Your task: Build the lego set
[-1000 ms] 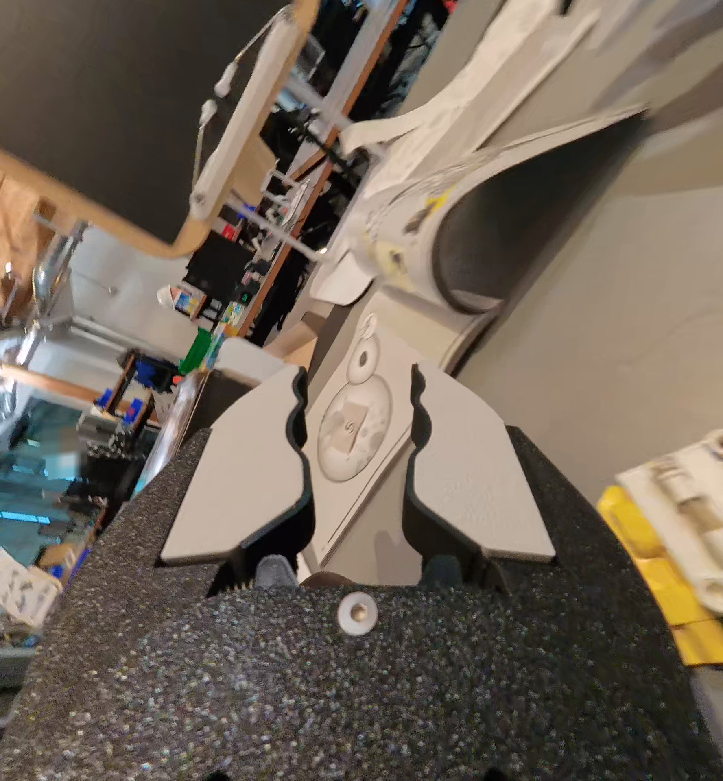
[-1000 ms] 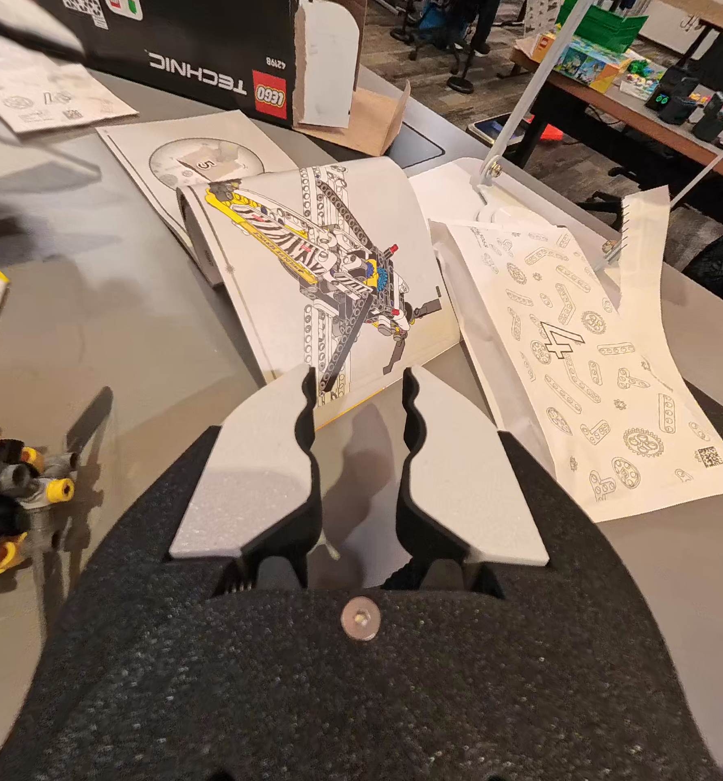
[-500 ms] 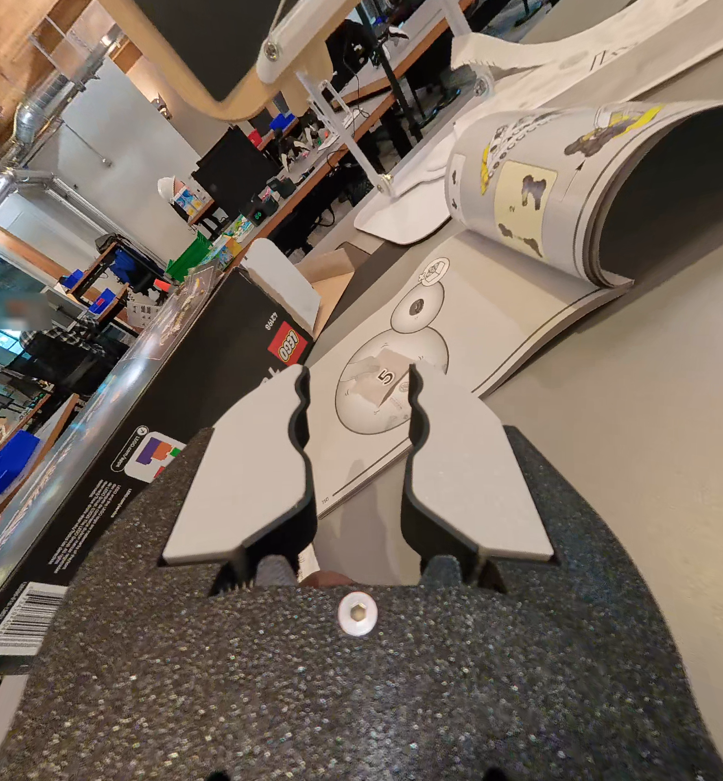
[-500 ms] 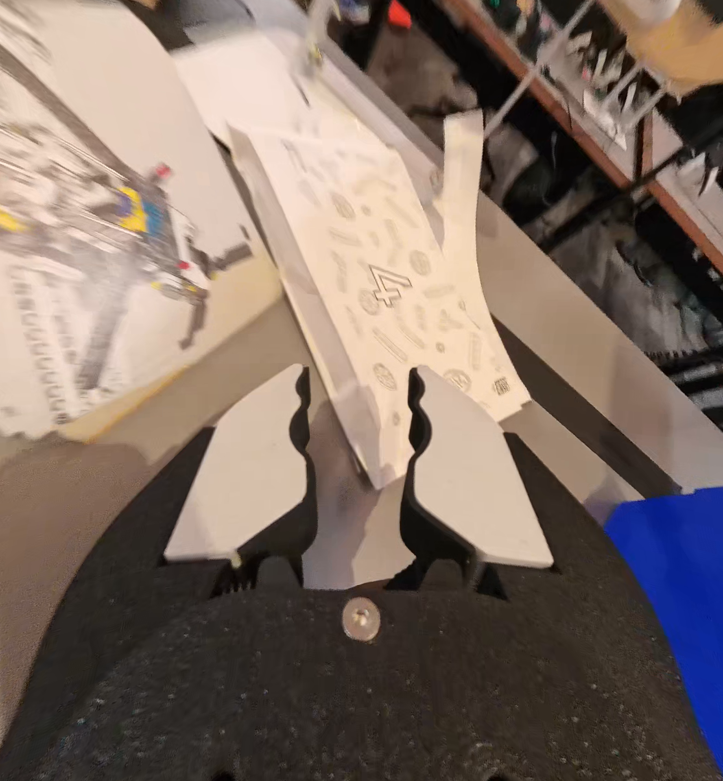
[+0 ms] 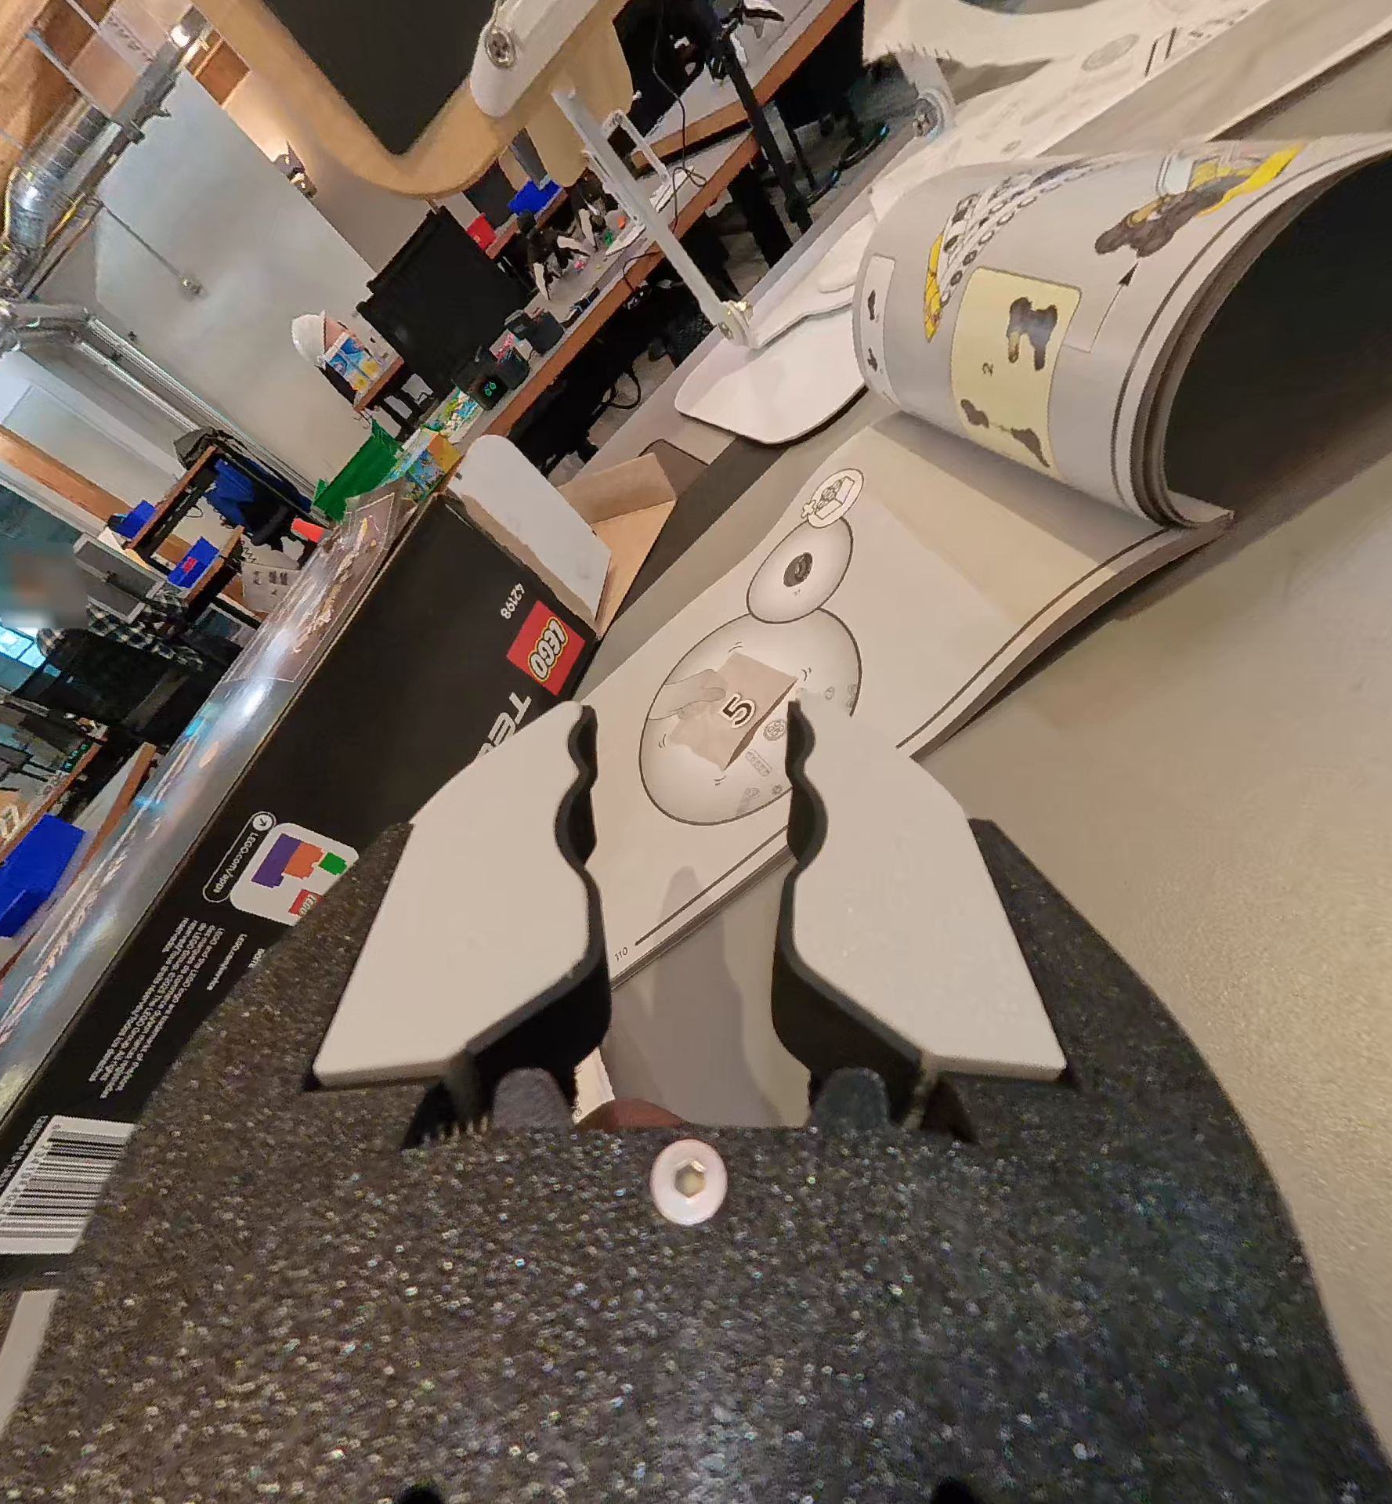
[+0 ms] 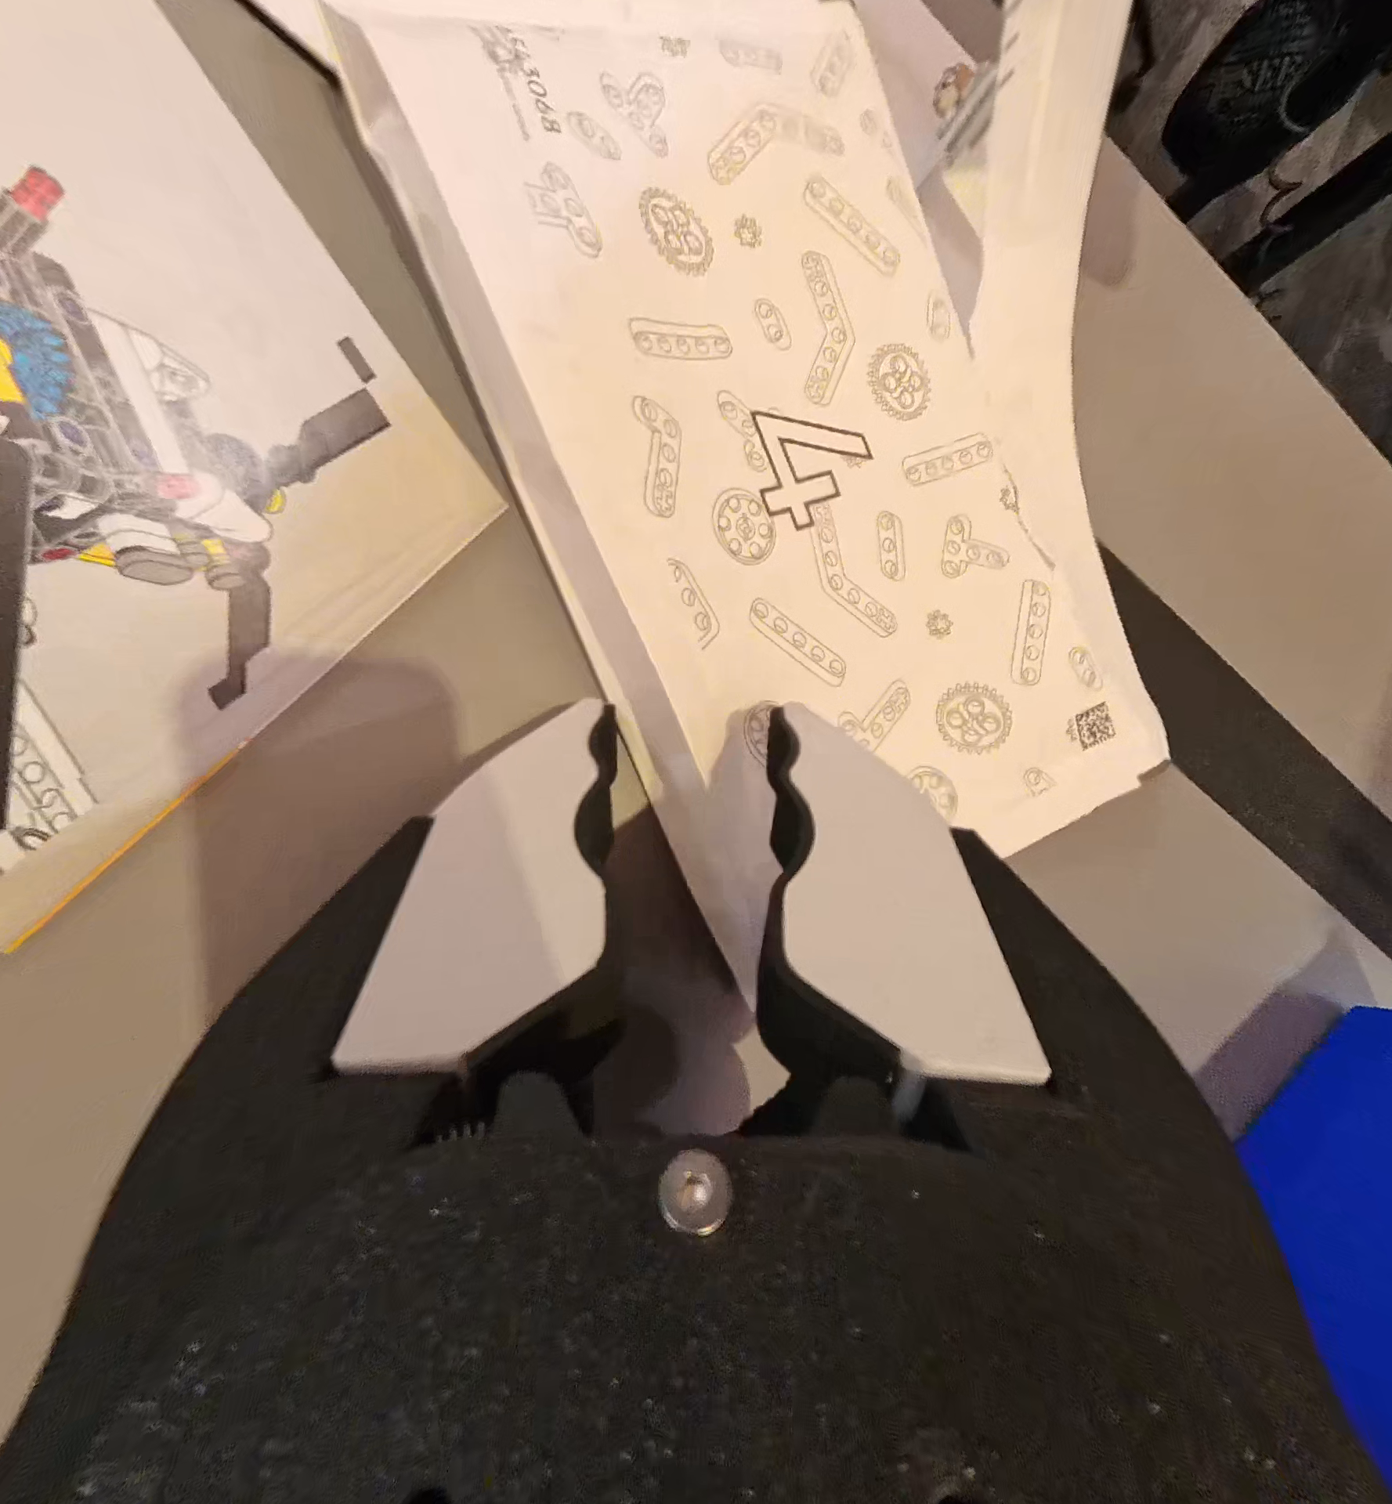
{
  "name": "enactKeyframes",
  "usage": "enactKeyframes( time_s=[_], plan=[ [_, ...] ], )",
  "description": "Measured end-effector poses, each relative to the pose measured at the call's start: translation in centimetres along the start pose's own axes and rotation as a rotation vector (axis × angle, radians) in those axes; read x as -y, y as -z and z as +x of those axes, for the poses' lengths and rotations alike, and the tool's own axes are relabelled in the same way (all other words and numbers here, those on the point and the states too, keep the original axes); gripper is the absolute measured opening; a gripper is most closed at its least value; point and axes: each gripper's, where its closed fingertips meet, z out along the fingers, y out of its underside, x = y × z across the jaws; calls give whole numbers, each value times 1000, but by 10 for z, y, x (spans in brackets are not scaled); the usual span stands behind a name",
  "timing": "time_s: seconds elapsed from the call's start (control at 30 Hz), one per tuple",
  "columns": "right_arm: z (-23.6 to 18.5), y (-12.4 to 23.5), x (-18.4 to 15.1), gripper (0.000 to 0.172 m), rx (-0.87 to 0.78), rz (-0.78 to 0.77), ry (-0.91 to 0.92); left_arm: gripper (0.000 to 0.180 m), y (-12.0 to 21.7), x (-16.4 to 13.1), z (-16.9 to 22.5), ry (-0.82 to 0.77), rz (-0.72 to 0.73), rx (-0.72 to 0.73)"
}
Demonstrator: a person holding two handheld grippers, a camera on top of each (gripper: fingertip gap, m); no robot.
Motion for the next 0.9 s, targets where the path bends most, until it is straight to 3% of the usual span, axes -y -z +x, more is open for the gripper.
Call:
enactKeyframes(
  time_s=[0.17,0.2,0.67,0.9],
  plan=[
    [-2,3,-2,20,-76,11,31,44,0,-1,2,-28,-8,8],
    [-1,5,-1,2,-96,19,32,44,0,-1,2,-31,-8,9],
    [16,70,38,0,-238,237,25,44,2,1,0,-19,-8,5],
    [17,144,68,0,-24,415,-182,44,1,-2,0,-9,-30,1]
  ],
)
